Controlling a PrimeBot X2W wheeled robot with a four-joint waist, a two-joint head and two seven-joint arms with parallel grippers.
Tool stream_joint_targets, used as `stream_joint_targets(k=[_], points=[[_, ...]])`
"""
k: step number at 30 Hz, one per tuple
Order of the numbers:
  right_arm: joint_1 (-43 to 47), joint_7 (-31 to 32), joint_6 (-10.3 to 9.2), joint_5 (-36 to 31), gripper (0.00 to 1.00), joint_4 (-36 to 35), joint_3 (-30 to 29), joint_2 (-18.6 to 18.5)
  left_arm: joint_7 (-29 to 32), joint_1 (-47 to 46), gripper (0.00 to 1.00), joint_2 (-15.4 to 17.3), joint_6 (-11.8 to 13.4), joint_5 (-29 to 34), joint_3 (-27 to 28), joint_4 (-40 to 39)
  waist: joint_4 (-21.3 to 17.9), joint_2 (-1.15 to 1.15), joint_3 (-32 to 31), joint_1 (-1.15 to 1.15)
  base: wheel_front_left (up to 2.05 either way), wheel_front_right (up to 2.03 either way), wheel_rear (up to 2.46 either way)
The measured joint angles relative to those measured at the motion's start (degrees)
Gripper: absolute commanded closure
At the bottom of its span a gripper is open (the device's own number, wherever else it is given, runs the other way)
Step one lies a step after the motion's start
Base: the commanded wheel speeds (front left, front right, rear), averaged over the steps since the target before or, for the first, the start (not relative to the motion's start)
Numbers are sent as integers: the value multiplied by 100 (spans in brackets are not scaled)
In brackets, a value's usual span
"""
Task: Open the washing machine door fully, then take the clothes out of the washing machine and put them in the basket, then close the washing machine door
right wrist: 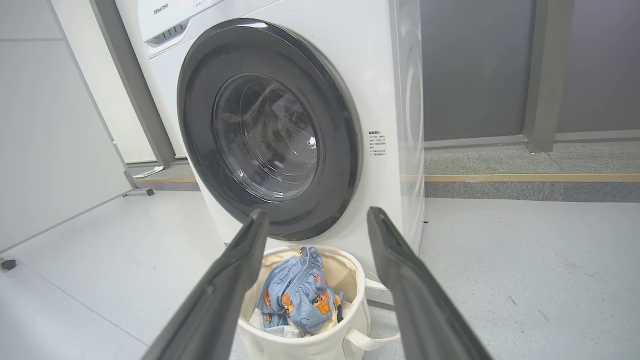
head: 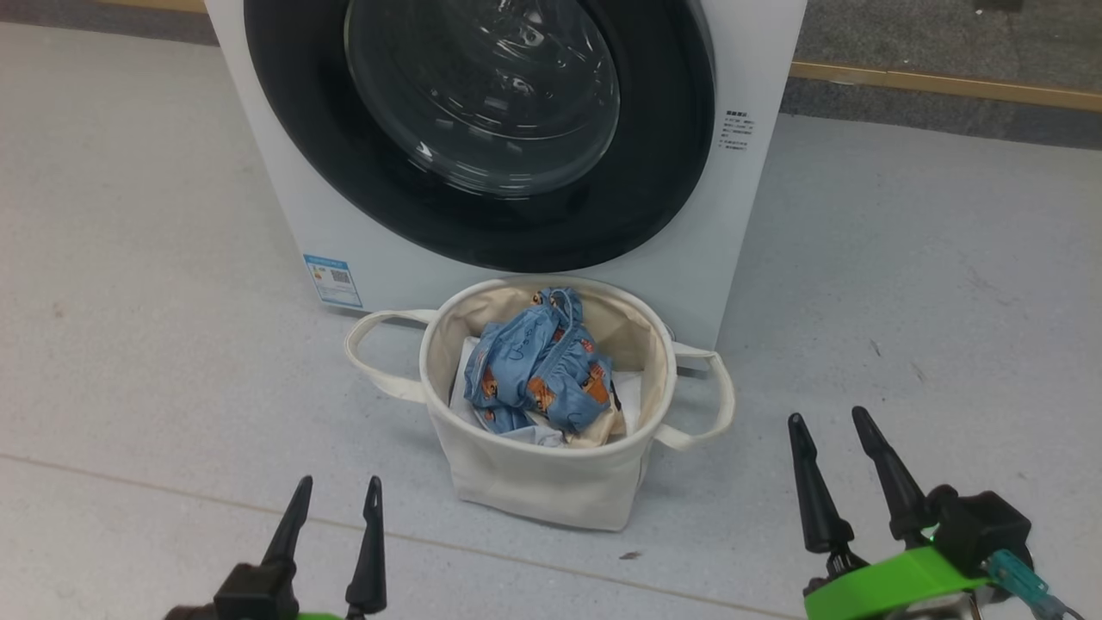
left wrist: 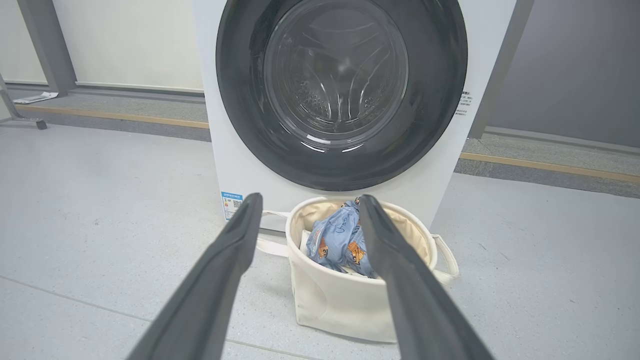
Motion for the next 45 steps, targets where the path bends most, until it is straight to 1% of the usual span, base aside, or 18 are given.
stream_joint_targets(k=[5, 8, 9, 13, 15, 18, 21, 25, 45], points=[[75, 0, 0, -1, 0, 1, -1, 0, 0, 8, 0, 0, 0, -1, -1, -1, -10, 0, -10, 0, 0, 0, 0], [75, 0, 0, -1, 0, 0, -3, 0, 0, 10, 0, 0, -8, -143, -12, -24, -11, 0, -11, 0, 0, 0, 0], [75, 0, 0, 0, 100, 18, -2, 2, 3, 14, 100, 0, -3, -181, -15, -8, -11, 0, -10, 0, 0, 0, 0], [190, 3, 0, 10, 100, 402, 2, 8, 18, 175, 100, 0, -3, -188, -14, 361, -12, 0, -10, 0, 0, 0, 0], [291, 12, 0, 102, 100, 468, 1, 9, 74, 275, 100, 0, -4, -285, -9, 444, -11, 0, -8, 0, 0, 0, 0], [314, 53, 0, 236, 100, 474, -1, 9, 93, 287, 100, 0, -7, -416, 4, 447, -10, 0, -8, 2, 0, 0, 0], [309, 62, 0, 444, 100, 472, -5, 8, 155, 281, 100, 0, -51, -619, 15, 441, -9, 0, -12, 10, 0, 0, 0], [306, 138, 0, 712, 100, 476, -16, 8, 210, 281, 100, 0, -62, -889, 35, 436, -8, 0, 3, 2, 0, 0, 0], [250, 407, 0, 2036, 100, 545, -137, -16, 521, 201, 100, -1, -234, -2212, 215, 386, -2, 0, 36, 1, 0, 0, 0]])
